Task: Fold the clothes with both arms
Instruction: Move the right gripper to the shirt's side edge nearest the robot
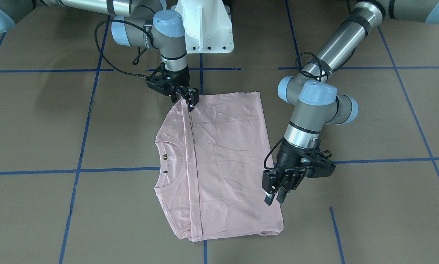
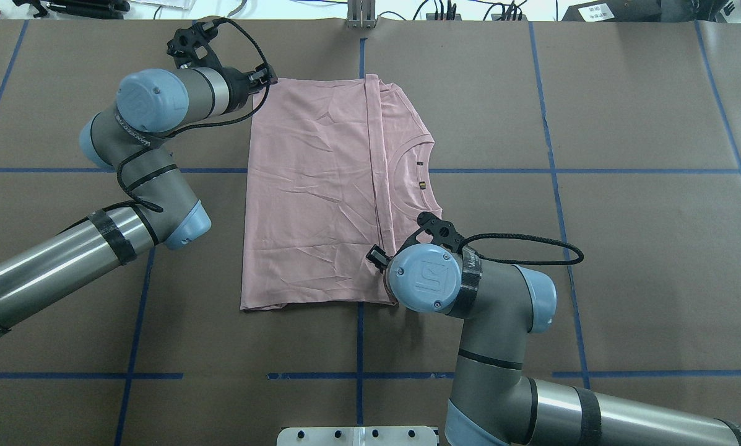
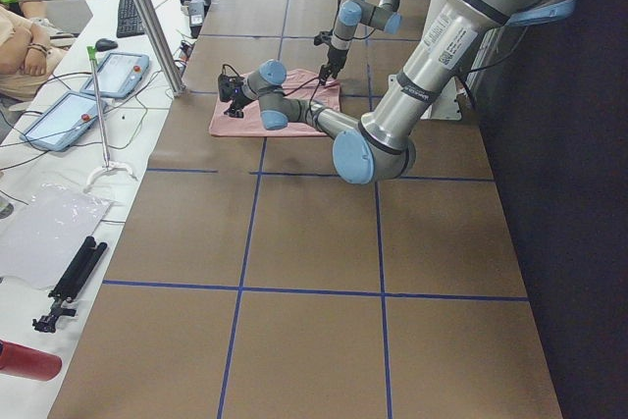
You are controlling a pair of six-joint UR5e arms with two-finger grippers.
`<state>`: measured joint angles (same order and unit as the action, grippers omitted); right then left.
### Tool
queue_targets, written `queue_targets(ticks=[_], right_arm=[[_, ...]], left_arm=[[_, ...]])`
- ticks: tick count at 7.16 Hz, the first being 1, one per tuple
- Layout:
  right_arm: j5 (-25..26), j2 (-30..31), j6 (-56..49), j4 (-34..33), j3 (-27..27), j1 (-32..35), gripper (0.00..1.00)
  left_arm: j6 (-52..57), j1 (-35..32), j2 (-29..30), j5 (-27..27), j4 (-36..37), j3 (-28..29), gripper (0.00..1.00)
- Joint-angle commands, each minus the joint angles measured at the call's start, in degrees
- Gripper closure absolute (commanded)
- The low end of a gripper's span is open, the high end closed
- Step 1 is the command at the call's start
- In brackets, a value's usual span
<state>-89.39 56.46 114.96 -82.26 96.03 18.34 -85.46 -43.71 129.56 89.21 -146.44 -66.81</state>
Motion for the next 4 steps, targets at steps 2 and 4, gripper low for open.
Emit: queue_targets(ticks=[2,4], right_arm=[[0.0,0.1,0.0,-0.5,-0.1,-0.5,0.21],[0.0,0.1,0.9,-0.8,-0.1,-0.5,0.77]], left_arm=[[-0.1,0.2,-0.1,0.0,0.0,-1.0,0.49],[-0.1,0.2,-0.1,0.0,0.0,-1.1,0.49]])
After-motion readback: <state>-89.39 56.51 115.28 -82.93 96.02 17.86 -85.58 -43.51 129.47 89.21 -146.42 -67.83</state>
